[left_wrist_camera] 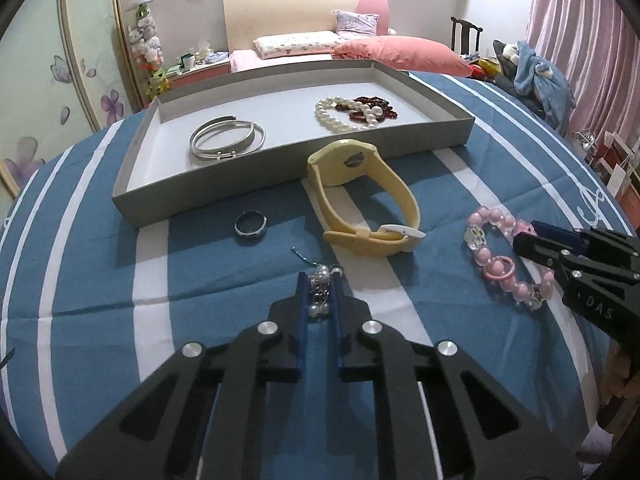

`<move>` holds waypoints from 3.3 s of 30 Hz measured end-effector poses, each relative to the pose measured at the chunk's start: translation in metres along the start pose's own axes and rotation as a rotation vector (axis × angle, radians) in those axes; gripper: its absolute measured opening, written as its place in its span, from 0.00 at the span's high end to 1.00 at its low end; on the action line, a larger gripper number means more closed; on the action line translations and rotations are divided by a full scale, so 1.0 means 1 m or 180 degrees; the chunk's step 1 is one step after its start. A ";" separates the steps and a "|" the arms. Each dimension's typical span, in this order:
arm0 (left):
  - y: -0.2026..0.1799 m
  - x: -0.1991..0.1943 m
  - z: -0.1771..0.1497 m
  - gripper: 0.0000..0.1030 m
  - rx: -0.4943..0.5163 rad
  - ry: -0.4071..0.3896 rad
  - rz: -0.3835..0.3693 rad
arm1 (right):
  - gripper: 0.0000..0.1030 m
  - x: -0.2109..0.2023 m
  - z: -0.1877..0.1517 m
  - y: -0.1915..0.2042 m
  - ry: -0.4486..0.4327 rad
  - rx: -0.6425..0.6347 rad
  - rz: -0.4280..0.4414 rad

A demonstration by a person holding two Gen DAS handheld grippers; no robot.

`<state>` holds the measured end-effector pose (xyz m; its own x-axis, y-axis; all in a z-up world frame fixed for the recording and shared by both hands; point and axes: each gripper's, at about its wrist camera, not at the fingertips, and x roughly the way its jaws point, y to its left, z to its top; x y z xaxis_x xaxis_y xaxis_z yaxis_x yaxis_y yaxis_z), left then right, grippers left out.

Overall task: Organize jewelry
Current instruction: 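Grasp the pink bead bracelet with the right tool while the left tool grasps the silver pearl earrings, then carry the pink bracelet with the right tool while the left tool carries the earrings to the tray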

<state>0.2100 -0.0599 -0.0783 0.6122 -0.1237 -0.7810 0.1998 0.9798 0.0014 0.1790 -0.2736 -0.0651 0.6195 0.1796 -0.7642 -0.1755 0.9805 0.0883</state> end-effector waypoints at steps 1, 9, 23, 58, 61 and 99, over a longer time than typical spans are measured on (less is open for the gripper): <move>0.001 0.000 0.000 0.90 -0.0006 -0.0001 -0.0007 | 0.76 0.000 0.000 0.000 0.0000 0.0000 0.0000; 0.009 0.001 0.001 0.91 -0.0142 -0.0010 -0.0110 | 0.76 0.000 0.000 -0.001 -0.0002 0.0023 0.0012; 0.024 -0.018 -0.005 0.92 -0.0348 -0.0288 -0.0186 | 0.76 -0.011 0.002 -0.003 -0.0256 0.0114 0.0136; 0.070 -0.084 0.008 0.92 -0.0814 -0.1454 0.0042 | 0.76 -0.063 0.039 0.022 -0.1628 0.0124 0.0556; 0.068 -0.085 0.015 0.92 -0.0770 -0.1498 0.0056 | 0.76 -0.063 0.045 0.023 -0.1667 0.0103 0.0557; 0.065 -0.057 0.069 0.92 -0.0628 -0.1602 0.0106 | 0.76 -0.039 0.106 0.045 -0.1900 -0.0061 0.0581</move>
<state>0.2410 -0.0005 0.0093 0.9163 -0.1045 -0.3867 0.0562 0.9894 -0.1342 0.2279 -0.2276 0.0360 0.8981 0.3630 -0.2484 -0.3291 0.9292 0.1681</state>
